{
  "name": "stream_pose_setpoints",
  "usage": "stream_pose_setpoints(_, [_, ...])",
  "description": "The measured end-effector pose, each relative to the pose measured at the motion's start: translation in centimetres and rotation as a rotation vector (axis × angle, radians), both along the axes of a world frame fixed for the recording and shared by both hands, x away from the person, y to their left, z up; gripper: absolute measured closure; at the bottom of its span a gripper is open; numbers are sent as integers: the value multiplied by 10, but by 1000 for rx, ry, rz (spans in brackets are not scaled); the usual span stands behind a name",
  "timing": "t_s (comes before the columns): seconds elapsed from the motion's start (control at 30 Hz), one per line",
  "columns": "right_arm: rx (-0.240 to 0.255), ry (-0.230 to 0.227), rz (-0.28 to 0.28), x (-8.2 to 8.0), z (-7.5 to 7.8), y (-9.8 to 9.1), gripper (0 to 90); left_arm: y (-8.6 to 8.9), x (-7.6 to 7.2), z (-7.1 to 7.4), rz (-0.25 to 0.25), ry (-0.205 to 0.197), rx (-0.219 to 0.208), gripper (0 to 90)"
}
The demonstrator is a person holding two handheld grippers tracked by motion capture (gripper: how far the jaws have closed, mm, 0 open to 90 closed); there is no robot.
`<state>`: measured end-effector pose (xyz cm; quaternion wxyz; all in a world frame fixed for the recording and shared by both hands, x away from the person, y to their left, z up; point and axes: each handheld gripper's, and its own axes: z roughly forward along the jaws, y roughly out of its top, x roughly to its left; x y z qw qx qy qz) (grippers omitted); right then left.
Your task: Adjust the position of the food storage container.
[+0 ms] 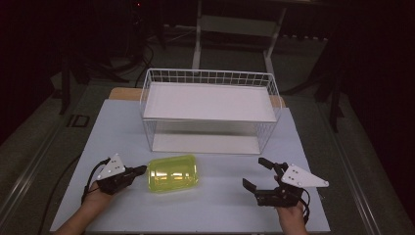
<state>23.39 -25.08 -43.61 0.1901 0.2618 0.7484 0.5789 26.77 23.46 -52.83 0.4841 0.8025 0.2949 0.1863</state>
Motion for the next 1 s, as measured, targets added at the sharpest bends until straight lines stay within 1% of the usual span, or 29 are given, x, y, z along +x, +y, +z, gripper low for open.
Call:
stream_pose_setpoints(0.07, [3, 1, 3, 0, 0, 1, 137, -6, 4, -1, -5, 1, -11, 899])
stream_pose_setpoints(0.2, [2, 1, 2, 0, -1, 0, 137, -16, 11, -4, -19, 18, -28, 899])
stream_pose_setpoints(0.33, [5, 0, 1, 1, 0, -1, 137, -26, 15, -5, -35, 25, -32, 899])
stream_pose_setpoints(0.4, [5, 1, 2, 1, 0, -1, 137, -29, 16, -5, -39, 27, -34, 899])
stream_pose_setpoints(0.47, [4, 0, 2, 1, 0, -1, 137, -36, 17, -6, -58, 33, -42, 899])
stream_pose_setpoints(0.53, [5, 0, 0, 1, 0, -2, 137, -41, 17, -6, -73, 31, -40, 899])
stream_pose_setpoints(0.6, [5, 1, -1, 1, -1, -2, 137, -45, 17, -6, -76, 36, -44, 899])
stream_pose_setpoints(0.73, [6, 0, -2, 2, -1, -3, 137, -43, 14, -3, -78, 25, -32, 899])
stream_pose_setpoints(0.8, [7, 0, -2, 2, -1, -3, 137, -41, 12, -2, -72, 22, -35, 899])
stream_pose_setpoints(0.83, [7, 0, -2, 2, -1, -3, 137, -37, 8, 0, -47, 33, -52, 899])
stream_pose_setpoints(0.87, [6, 0, -2, 2, -1, -3, 137, -37, 6, 0, -38, 41, -65, 899])
stream_pose_setpoints(0.9, [6, 1, -1, 2, -1, -3, 137, -38, 2, 1, -34, 41, -56, 899])
stream_pose_setpoints(0.93, [7, 0, -2, 2, -1, -3, 137, -41, -2, 1, -34, 29, -36, 899])
stream_pose_setpoints(1.0, [6, 1, -2, 2, -1, -3, 137, -44, -6, 1, -26, 33, -20, 899])
